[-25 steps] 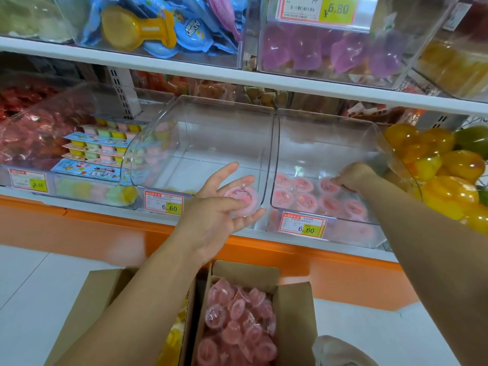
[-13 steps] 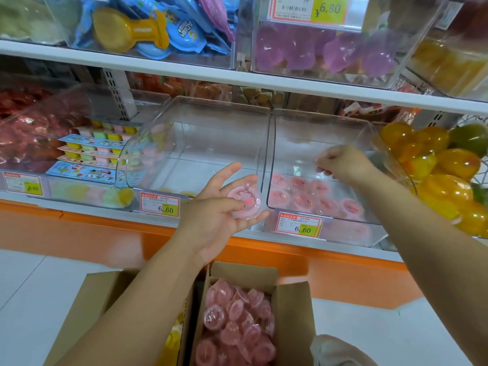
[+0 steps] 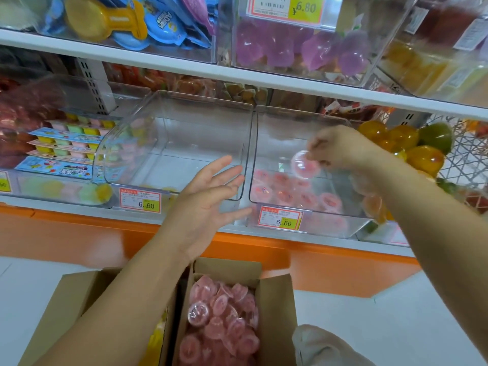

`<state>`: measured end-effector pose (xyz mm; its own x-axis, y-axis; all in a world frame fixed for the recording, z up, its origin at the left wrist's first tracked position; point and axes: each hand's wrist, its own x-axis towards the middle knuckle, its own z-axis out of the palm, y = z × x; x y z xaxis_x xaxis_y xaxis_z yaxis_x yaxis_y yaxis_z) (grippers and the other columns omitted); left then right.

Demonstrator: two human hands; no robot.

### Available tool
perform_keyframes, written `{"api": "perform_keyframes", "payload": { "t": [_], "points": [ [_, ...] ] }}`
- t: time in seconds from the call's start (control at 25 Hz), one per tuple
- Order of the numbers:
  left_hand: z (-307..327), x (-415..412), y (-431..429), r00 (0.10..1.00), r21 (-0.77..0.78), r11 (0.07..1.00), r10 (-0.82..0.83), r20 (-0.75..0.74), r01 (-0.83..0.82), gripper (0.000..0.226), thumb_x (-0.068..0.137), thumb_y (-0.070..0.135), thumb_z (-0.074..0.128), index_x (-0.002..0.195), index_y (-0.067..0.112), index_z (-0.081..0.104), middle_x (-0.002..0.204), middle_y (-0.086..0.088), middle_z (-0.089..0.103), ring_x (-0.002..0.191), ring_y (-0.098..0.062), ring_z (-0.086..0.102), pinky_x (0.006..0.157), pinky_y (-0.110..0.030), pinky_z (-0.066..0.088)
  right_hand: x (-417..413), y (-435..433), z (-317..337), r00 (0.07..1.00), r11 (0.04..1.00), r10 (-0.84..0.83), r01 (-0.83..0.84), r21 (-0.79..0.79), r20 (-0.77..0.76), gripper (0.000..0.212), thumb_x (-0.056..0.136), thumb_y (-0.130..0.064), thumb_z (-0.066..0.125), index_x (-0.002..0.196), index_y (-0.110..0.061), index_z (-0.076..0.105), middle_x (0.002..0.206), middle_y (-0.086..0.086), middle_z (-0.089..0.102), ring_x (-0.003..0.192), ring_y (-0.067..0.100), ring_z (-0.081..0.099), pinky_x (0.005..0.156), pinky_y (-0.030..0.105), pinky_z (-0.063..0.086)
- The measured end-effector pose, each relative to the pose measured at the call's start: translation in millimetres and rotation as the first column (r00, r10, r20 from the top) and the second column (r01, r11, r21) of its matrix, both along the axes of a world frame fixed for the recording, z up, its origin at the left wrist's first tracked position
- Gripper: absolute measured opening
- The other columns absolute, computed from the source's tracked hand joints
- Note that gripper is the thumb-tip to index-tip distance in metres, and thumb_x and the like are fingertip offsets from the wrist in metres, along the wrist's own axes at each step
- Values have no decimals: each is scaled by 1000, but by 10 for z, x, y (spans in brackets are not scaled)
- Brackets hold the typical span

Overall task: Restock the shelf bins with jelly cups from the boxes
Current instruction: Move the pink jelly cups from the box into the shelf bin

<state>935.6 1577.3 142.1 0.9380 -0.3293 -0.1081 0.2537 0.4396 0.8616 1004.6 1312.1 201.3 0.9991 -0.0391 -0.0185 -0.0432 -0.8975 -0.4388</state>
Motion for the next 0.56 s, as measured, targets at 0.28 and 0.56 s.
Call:
{"api": "perform_keyframes", "payload": {
  "t": [0.28, 0.56],
  "points": [
    [-31, 70, 79, 998, 75, 995, 63, -7, -62, 39, 99, -1, 48, 128, 21, 60, 125, -2, 69, 116, -16, 66, 96, -48, 55, 559, -407, -654, 934, 594, -147, -180, -784, -325, 26, 94, -12, 53, 119, -10, 62, 116, 4, 62, 106, 21, 59, 79, 26, 45],
    [-57, 77, 167, 998, 117, 991, 66, 8, -66, 40, 99, -3, 43, 126, 20, 61, 124, -3, 70, 115, -17, 67, 91, -42, 58, 749, -453, -847, 891, 549, -180, -261, -794, -417, 29, 96, -20, 52, 123, -11, 62, 124, 6, 61, 115, 24, 58, 92, 30, 47]
  ]
}}
